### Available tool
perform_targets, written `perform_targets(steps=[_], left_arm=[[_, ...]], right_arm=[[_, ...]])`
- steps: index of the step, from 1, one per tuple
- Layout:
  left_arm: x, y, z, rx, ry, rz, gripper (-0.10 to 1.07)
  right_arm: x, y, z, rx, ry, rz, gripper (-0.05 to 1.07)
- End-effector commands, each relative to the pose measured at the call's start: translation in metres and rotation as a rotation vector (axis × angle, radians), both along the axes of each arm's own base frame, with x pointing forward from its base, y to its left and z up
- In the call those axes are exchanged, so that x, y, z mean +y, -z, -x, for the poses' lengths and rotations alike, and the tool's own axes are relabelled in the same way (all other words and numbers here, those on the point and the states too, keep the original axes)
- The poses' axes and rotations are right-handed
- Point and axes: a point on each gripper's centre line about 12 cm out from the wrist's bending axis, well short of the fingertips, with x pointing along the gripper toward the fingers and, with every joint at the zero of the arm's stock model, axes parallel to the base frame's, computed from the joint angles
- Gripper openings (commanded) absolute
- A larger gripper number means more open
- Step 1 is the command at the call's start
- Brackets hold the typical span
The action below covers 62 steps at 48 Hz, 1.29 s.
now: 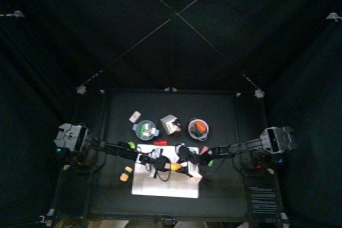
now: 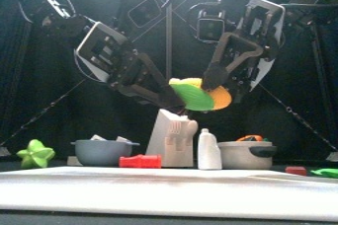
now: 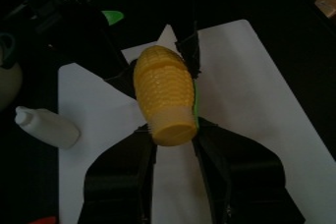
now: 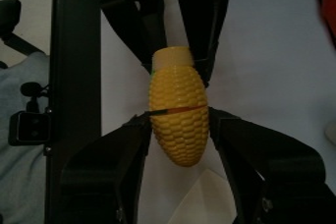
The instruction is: Place corn husk down and regrab corn
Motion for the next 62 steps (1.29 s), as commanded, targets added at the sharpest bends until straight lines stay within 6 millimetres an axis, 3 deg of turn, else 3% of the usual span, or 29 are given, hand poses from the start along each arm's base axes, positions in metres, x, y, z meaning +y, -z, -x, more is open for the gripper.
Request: perform_targets(steps=[1,15,29,37,49,62], left_arm=[[0.001,-0.019,-0.007,-0.060,-0.005,0.010,0.51],[0.004,-0.017,-0.005,-0.050,-0.022,0.022,0.56],[0.009,-0.019,-0.001,-0.046,-0.094,0.086,0.90],[0.010,-0.025,0.003,-0.067,-0.095,0.091,1.00],[0.013,-0.039,0.019,-0.170,-0.113,0.130,1.01],[0.022,-0.050,0.034,-0.361,-0.158,0.190,1.01]], right_arm=[[0.002,-0.016,-0.007,-0.049,-0.018,-0.002,0.82],[0.002,-0.015,-0.006,-0.047,-0.019,0.007,0.72],[-0.005,-0.013,0.002,-0.032,0.029,0.037,0.70],[-0.009,-0.016,0.008,-0.038,0.050,0.052,0.70],[-0.013,-0.026,0.019,-0.059,0.102,0.031,0.70],[-0.034,-0.054,0.029,-0.127,0.234,-0.051,0.69]])
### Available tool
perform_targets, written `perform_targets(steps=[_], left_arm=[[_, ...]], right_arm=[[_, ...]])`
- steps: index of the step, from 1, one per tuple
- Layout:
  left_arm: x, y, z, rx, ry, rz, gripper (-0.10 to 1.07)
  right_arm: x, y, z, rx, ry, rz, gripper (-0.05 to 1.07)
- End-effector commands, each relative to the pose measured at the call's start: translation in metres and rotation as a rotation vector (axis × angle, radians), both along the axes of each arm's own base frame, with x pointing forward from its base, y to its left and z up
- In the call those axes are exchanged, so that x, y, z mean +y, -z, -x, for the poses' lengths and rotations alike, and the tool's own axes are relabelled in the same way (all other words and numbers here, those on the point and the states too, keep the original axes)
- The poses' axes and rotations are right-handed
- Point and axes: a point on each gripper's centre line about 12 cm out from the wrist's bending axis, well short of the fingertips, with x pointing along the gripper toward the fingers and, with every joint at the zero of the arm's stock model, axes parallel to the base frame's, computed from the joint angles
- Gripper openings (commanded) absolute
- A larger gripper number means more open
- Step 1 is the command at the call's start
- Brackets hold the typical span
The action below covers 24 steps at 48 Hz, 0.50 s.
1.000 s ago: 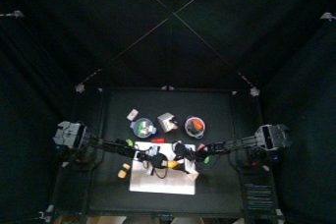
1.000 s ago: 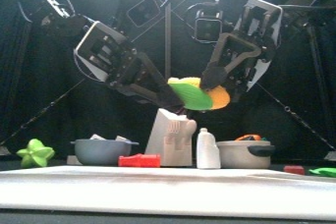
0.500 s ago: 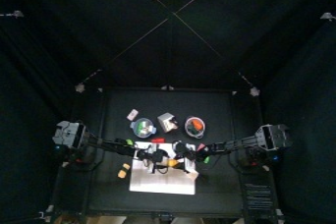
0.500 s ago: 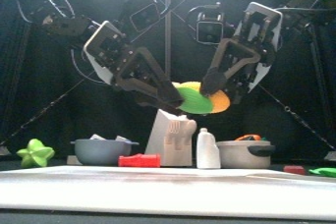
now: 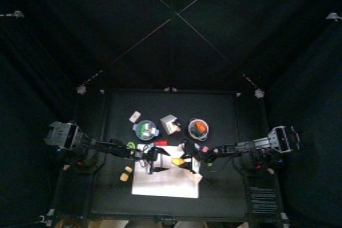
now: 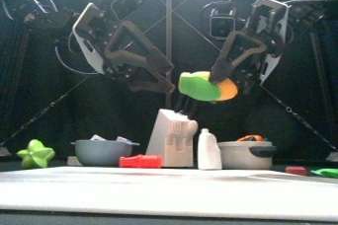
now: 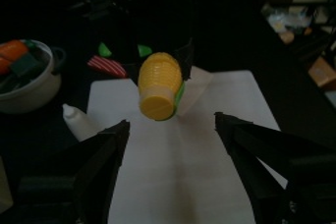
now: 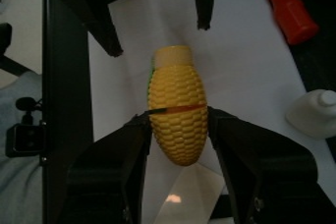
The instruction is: Place corn husk down and regrab corn
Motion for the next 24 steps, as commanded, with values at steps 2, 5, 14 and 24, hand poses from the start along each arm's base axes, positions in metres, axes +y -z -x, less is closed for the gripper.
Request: perform_targets(steps=[2,5,14,24], left_arm=[[0.004,-0.017,-0.001,-0.113,-0.025,0.022,1.01],[0.005,-0.018,-0.002,-0.131,-0.037,0.030,1.01],[0.008,-0.017,-0.001,-0.128,-0.061,0.042,1.01],[0.015,-0.025,-0.006,-0.165,-0.124,0.110,1.01]], right_arm=[[-0.013,-0.028,0.004,-0.081,0.067,-0.040,0.69],[-0.018,-0.036,0.006,-0.105,0.094,-0.060,0.69],[-0.036,-0.047,0.014,-0.142,0.181,-0.112,0.69],[-0.052,-0.057,0.017,-0.181,0.277,-0.203,0.69]])
